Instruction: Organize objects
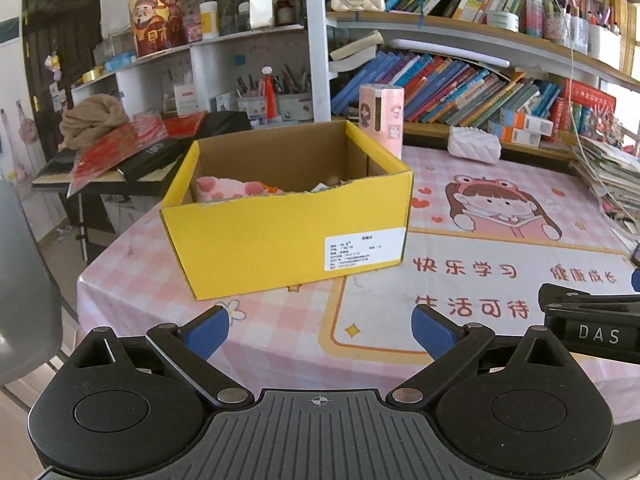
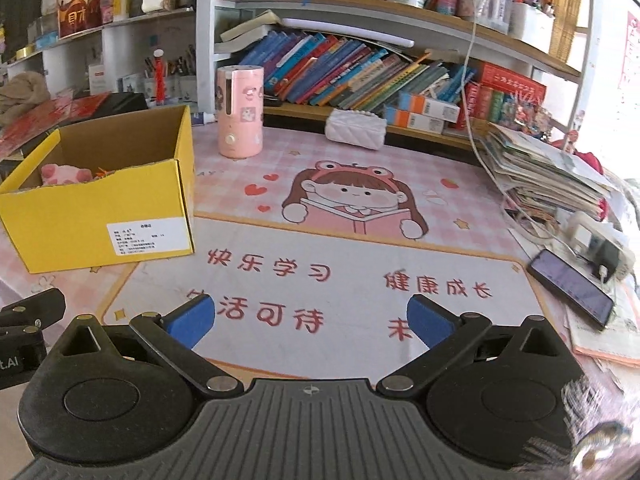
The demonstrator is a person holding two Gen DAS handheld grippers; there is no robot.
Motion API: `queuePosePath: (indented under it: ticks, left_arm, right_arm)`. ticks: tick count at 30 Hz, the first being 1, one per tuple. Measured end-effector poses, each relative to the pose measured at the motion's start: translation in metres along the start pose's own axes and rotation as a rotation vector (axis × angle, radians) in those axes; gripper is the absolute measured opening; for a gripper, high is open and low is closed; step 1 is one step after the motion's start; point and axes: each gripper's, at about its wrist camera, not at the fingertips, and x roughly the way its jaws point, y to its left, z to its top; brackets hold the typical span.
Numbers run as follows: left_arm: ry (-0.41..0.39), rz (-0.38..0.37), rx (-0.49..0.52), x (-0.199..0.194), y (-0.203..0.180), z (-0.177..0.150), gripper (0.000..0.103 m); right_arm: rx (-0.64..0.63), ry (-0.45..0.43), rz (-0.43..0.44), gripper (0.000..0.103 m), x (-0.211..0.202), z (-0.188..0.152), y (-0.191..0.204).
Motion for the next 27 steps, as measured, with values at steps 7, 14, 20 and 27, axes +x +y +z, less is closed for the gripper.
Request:
queuePosePath:
  ticks: [7, 14, 20, 27]
  left_arm:
    - [-0.002, -0.045, 0.027, -0.004, -0.013, -0.003, 0.100]
    - [-0.013, -0.082, 0.060, -0.007, -0.027, -0.002, 0.100]
    - [-0.016, -0.095, 0.083, -0.007, -0.038, -0.001, 0.100]
    - [-0.017, -0.081, 0.112, -0.003, -0.050, 0.004, 0.100]
  right_arm:
    - [0.011, 0.006, -0.046, 0.103, -0.011, -0.008, -0.005]
    - [0.028, 0.016, -0.086, 0.103, -0.017, -0.014, -0.015]
    - [0.042, 0.023, -0.101, 0.103, -0.018, -0.015, -0.023]
    - [0.056, 0.038, -0.114, 0.103, -0.013, -0.014, -0.031]
